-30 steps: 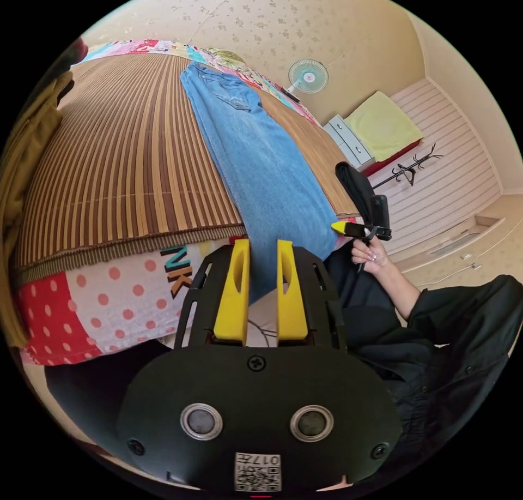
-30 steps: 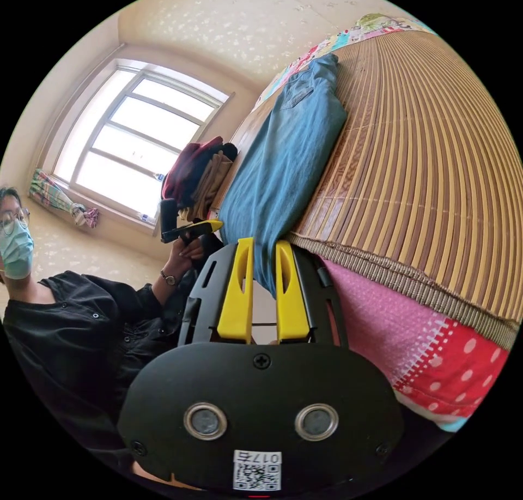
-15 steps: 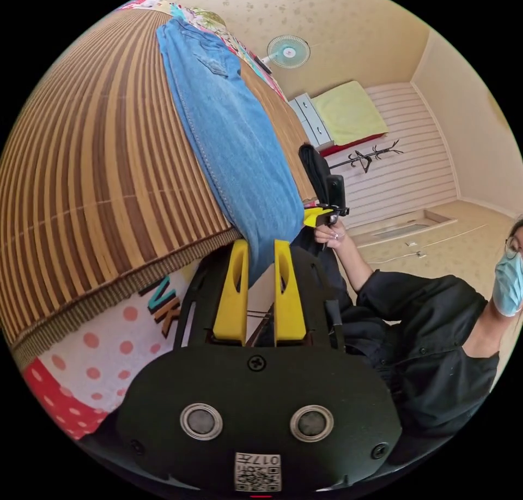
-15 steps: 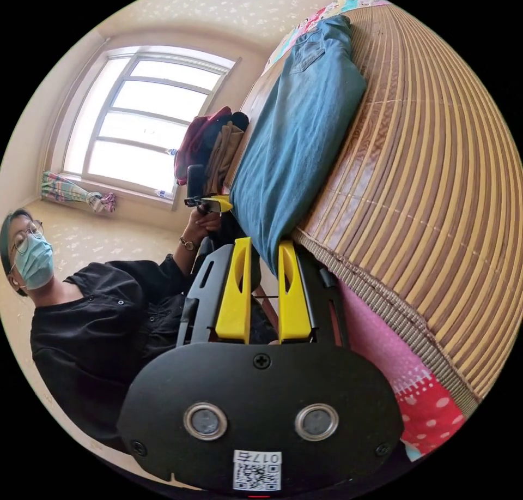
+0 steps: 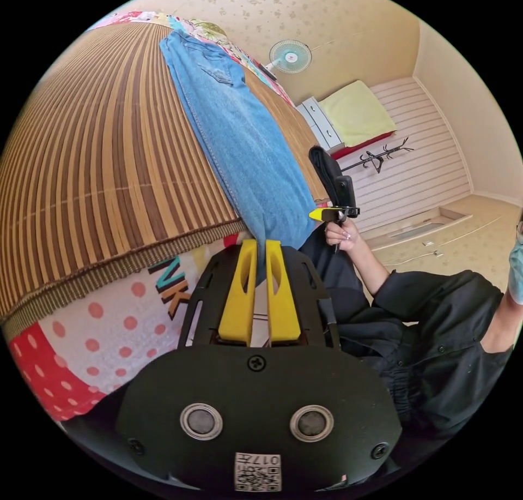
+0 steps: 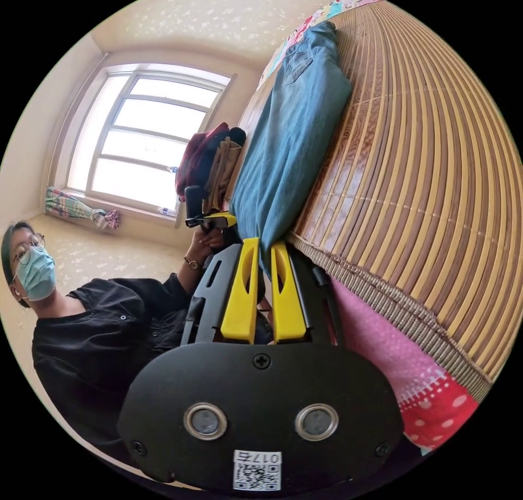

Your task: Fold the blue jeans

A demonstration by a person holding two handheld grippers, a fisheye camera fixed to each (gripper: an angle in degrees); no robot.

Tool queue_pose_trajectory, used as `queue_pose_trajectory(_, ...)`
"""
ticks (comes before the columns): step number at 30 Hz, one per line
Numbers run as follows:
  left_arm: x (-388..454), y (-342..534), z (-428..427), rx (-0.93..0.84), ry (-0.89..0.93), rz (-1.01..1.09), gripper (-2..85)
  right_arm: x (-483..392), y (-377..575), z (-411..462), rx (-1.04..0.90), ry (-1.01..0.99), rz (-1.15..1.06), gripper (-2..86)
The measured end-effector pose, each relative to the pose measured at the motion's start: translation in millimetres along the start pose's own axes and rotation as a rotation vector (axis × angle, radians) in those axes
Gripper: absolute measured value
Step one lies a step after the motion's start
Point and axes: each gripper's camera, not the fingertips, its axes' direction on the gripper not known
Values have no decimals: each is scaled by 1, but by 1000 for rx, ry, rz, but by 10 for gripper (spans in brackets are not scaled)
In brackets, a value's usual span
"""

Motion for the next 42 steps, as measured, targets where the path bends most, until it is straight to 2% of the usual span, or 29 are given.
queue_pose_trajectory(5,11,38,-5,63,65,10,-2,0,26,-19,69,-122,-7,26)
queue_pose_trajectory(11,67,75,-13,158,21,102,-6,-26,49,-28,121,-213,-85,24)
queue_pose_trajectory(16,128,92,-55,304,107,245,-5,-65,59,-56,247,-382,-204,23)
queue_pose_trajectory(25,269,121,-125,565,108,510,-4,-211,56,-113,308,-348,-558,22)
queue_pose_trajectory(31,362,118,-171,728,62,652,-4,-309,50,-151,335,-393,-766,22)
queue_pose_trajectory(42,494,84,-227,856,73,830,-4,-466,56,-213,417,-237,-1016,22)
